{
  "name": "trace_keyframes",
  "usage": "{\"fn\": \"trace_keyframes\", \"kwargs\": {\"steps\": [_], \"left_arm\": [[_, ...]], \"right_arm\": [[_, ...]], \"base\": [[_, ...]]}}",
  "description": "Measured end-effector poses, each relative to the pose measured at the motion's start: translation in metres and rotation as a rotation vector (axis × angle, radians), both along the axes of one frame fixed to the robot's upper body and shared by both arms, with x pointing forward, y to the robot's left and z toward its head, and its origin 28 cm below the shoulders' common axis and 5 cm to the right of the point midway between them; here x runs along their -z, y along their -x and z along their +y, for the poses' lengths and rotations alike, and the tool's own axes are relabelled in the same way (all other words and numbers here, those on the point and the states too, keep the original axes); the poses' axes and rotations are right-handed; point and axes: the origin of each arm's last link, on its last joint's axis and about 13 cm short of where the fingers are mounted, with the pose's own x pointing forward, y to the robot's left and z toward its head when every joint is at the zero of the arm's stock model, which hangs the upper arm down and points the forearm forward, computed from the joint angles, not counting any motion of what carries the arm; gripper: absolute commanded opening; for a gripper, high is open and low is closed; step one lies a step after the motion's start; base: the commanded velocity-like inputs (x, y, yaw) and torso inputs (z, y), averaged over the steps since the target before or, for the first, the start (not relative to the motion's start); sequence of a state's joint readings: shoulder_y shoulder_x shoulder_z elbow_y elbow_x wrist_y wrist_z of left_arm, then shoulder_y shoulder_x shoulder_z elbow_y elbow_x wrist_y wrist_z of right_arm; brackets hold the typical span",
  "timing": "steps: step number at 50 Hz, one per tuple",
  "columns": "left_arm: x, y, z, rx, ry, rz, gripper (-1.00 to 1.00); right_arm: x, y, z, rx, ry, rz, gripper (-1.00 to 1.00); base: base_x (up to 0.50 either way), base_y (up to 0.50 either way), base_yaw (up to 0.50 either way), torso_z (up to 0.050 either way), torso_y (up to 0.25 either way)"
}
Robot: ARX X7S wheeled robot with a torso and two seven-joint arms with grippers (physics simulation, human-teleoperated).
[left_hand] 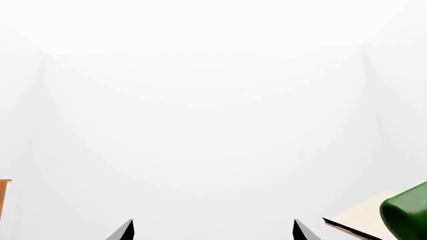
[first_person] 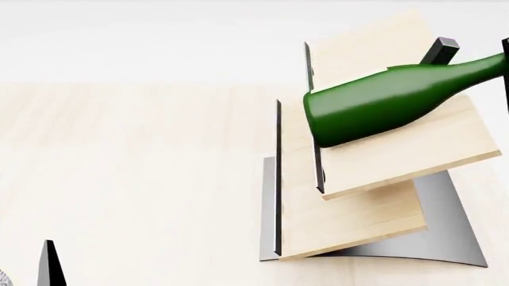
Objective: Put the wine bottle on the wine rack.
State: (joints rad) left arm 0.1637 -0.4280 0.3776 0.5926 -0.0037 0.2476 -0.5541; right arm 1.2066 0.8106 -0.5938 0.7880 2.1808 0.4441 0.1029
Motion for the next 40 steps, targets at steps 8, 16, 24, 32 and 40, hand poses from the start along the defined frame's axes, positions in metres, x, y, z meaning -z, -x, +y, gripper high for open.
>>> {"fn": "trace_keyframes", "kwargs": {"steps": [8, 16, 24, 32, 40], "left_arm": [[0.0004, 0.0000, -0.0002, 0.001, -0.001, 0.001, 1.00], [0.0008, -0.0003, -0.0002, 0.001, -0.001, 0.002, 1.00], [0.0012, -0.0005, -0.0002, 0.002, -0.001, 0.002, 1.00], [0.0016, -0.0007, -0.0002, 0.002, -0.001, 0.003, 1.00], [0.0018, -0.0008, -0.0002, 0.002, -0.001, 0.003, 1.00]], "right_arm": [[0.0021, 0.0001, 0.0001, 0.000, -0.007, -0.005, -1.00], [0.0032, -0.0004, 0.0004, -0.002, -0.008, -0.009, -1.00], [0.0019, 0.0007, 0.0014, -0.006, 0.000, -0.022, 1.00], [-0.0025, 0.0025, 0.0034, -0.023, 0.011, -0.056, 1.00], [-0.0039, 0.0032, 0.0042, -0.034, 0.018, -0.073, 1.00]], "base": [[0.00, 0.00, 0.00, 0.000, 0.000], [0.00, 0.00, 0.00, 0.000, 0.000], [0.00, 0.00, 0.00, 0.000, 0.001], [0.00, 0.00, 0.00, 0.000, 0.000], [0.00, 0.00, 0.00, 0.000, 0.000]]}}
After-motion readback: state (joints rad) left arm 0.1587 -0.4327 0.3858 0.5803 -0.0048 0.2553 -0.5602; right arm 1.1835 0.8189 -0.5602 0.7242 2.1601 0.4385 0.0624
